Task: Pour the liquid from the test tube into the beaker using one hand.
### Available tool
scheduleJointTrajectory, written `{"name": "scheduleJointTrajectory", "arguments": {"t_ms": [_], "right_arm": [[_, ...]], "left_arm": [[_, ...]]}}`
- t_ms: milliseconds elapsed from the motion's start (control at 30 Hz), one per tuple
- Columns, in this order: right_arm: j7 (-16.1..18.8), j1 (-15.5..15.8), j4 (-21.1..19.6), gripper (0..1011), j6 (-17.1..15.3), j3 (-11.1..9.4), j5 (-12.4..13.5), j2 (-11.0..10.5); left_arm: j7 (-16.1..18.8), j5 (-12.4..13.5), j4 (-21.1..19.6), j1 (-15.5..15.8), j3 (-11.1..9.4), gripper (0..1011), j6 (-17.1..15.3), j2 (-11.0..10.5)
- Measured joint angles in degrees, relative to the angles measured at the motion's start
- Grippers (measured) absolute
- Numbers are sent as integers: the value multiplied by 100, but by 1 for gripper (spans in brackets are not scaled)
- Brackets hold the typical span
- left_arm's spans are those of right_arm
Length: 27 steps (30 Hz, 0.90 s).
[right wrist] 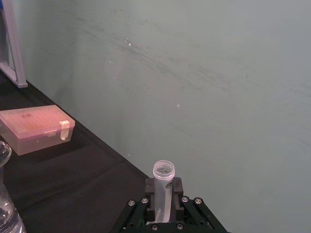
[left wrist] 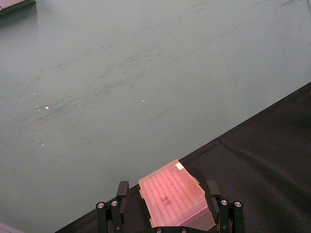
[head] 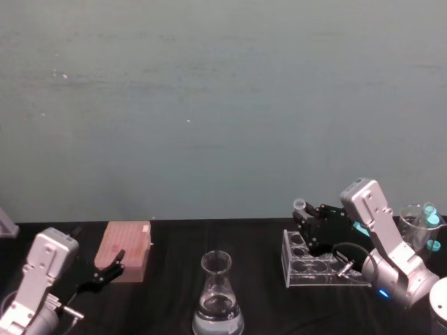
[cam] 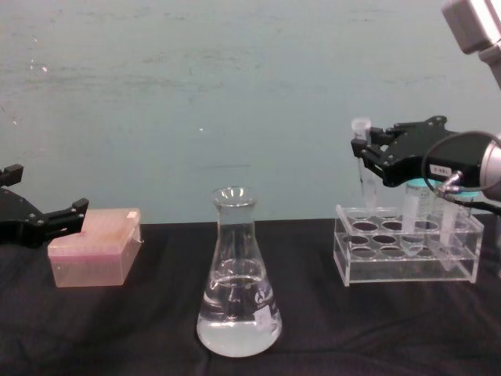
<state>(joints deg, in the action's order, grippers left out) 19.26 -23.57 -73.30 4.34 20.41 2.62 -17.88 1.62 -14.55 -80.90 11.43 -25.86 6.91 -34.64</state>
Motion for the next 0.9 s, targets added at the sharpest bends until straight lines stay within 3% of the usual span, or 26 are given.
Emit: {"name": "scheduleJointTrajectory", "arguments": {"t_ms": [467, 900], "right_arm": [[280, -16, 300, 209, -227, -220, 409, 129], [498, -119, 550, 209, -151, -218, 704, 142]], "left_arm": [[0, 0, 0, 0, 0, 1000, 0, 0], [0, 0, 0, 0, 0, 1000, 0, 0]]}}
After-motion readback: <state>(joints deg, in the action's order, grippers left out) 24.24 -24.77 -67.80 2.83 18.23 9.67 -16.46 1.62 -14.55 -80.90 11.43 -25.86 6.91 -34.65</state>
